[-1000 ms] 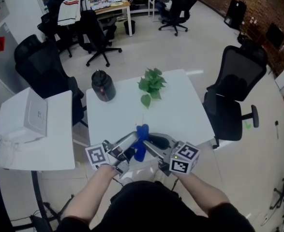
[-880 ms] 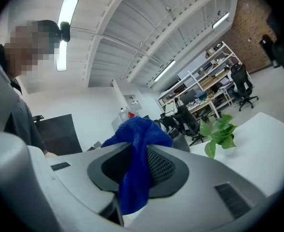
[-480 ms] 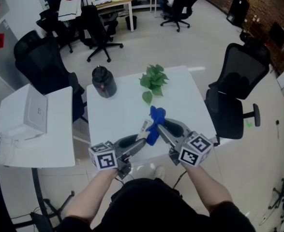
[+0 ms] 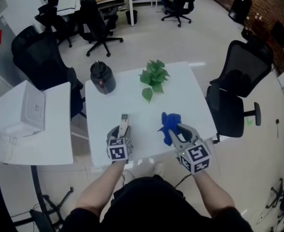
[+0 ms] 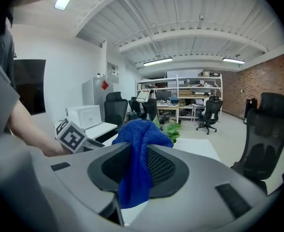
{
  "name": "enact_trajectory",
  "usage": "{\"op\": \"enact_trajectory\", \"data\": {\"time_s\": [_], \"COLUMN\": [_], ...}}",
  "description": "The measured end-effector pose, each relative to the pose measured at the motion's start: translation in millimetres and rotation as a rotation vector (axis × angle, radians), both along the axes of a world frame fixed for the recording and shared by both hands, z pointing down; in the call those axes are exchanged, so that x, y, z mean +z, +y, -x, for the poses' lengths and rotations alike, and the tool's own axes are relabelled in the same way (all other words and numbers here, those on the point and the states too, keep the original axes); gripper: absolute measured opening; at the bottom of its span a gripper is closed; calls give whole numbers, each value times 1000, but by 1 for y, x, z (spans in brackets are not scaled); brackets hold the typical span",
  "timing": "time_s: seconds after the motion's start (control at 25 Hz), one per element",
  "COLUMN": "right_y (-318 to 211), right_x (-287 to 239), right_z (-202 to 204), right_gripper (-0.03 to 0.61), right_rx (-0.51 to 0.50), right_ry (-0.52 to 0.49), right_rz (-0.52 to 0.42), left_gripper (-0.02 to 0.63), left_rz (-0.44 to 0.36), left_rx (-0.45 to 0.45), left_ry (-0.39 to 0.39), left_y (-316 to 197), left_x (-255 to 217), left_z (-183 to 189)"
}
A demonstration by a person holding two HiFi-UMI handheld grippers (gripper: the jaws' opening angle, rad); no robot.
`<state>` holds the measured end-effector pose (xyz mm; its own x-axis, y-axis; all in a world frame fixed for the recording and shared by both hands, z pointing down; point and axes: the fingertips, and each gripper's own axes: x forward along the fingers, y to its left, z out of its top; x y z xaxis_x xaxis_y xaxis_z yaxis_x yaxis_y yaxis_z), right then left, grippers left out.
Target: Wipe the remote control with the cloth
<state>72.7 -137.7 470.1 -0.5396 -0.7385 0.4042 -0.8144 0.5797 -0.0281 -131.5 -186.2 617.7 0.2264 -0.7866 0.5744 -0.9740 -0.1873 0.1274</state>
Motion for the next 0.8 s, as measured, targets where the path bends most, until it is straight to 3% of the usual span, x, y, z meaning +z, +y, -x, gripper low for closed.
{"op": "enact_trajectory", "data": {"time_s": [0.16,0.28,0.48,0.8], "right_y": [1,3,4,-6], "right_x": [18,24,35,48], "right_z": [-11,-10,-16,-18], "right_gripper": [97,97,97,97], "right_rx": [9,-8,-11,-21], "right_ry": [29,42,63,75], "right_rz": [51,75,106,136], "left_gripper": [206,206,206,207], "left_rz": [137,190,230,235], "left_rx": [-104,-134,-127,-80], "left_ry": [-56,-117,-178,-203], "left_y": [-8,-14,-18,-22], "left_x": [60,87,114,126], "left_z": [14,20,13,4]}}
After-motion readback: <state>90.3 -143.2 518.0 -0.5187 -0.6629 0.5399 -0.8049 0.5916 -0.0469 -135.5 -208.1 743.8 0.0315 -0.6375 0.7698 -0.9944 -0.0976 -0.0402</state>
